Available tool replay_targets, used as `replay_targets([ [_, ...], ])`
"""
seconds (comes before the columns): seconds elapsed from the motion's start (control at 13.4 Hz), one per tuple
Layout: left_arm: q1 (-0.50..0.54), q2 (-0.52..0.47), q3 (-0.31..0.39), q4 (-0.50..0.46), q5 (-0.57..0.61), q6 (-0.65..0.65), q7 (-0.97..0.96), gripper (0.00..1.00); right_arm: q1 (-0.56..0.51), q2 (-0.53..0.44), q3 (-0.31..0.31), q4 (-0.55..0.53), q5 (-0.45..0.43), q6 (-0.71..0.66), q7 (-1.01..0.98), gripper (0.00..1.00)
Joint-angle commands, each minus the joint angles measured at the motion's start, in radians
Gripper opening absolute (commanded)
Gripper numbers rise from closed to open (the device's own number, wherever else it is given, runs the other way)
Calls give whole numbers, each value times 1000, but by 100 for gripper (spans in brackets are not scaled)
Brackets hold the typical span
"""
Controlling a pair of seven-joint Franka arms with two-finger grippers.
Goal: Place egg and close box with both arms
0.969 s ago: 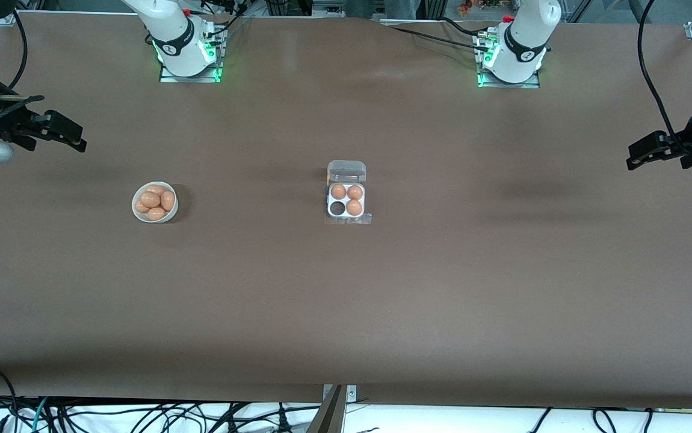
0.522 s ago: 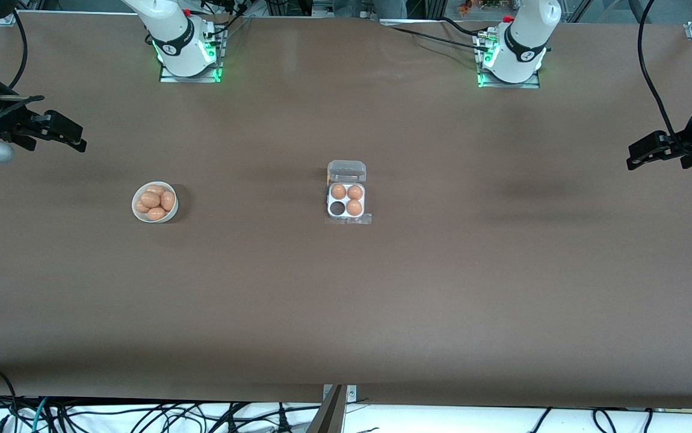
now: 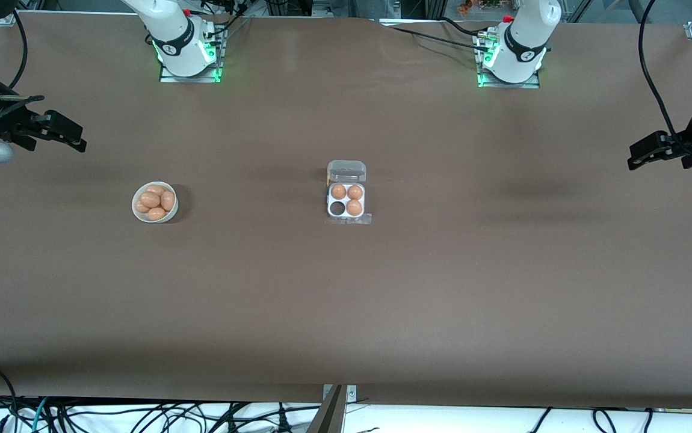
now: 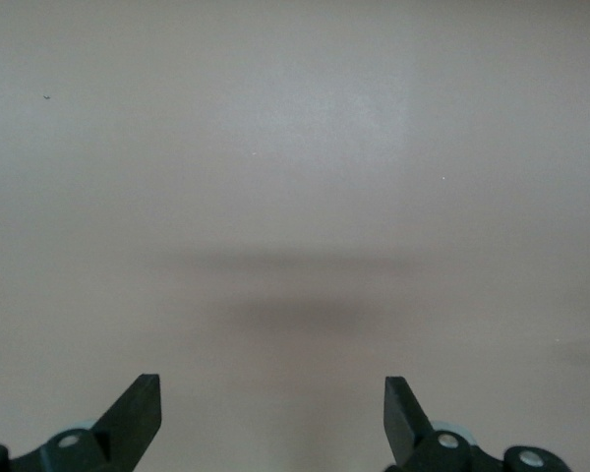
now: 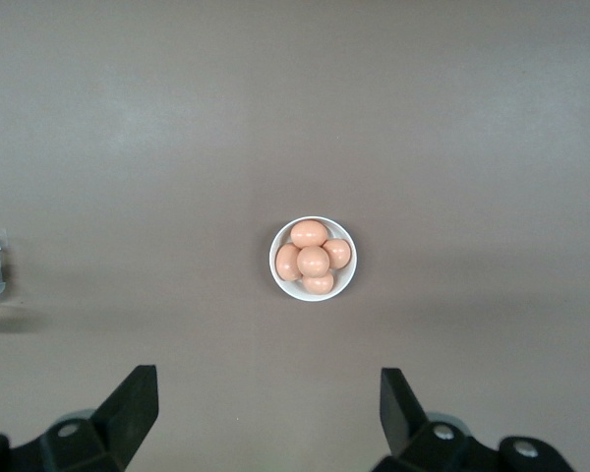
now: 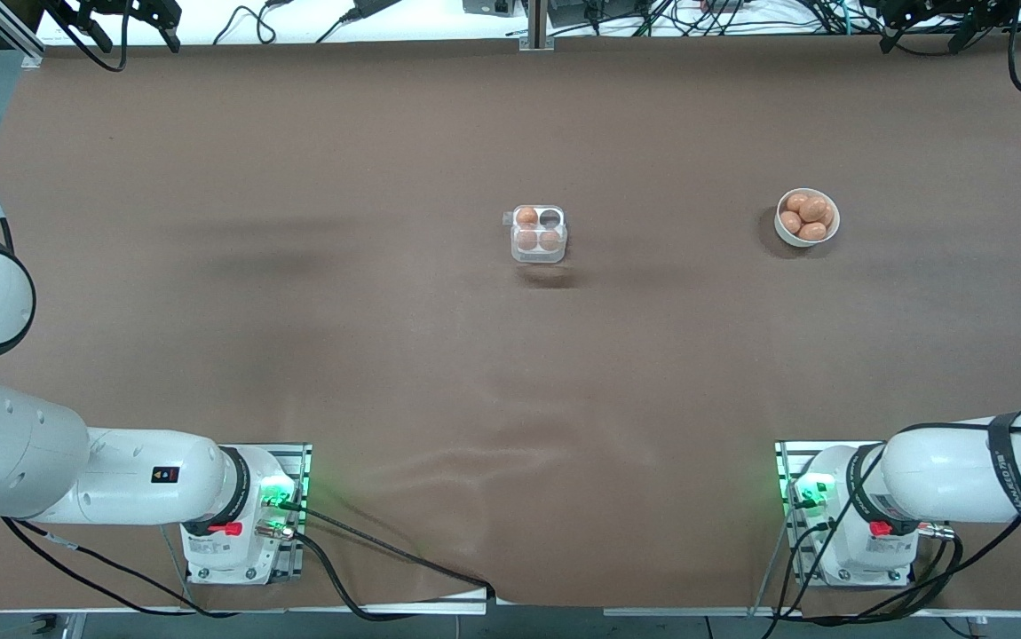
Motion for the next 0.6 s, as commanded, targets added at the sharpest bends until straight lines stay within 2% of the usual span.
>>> replay_targets([
  [0.0, 5, -16, -4, -6, 19, -7, 13, 100, -13, -9, 13, -7, -12, -4, 4, 100],
  [0.52, 7, -16, -3, 2, 21, -7, 16, 100, -13, -9, 13, -7, -12, -4, 4, 100],
])
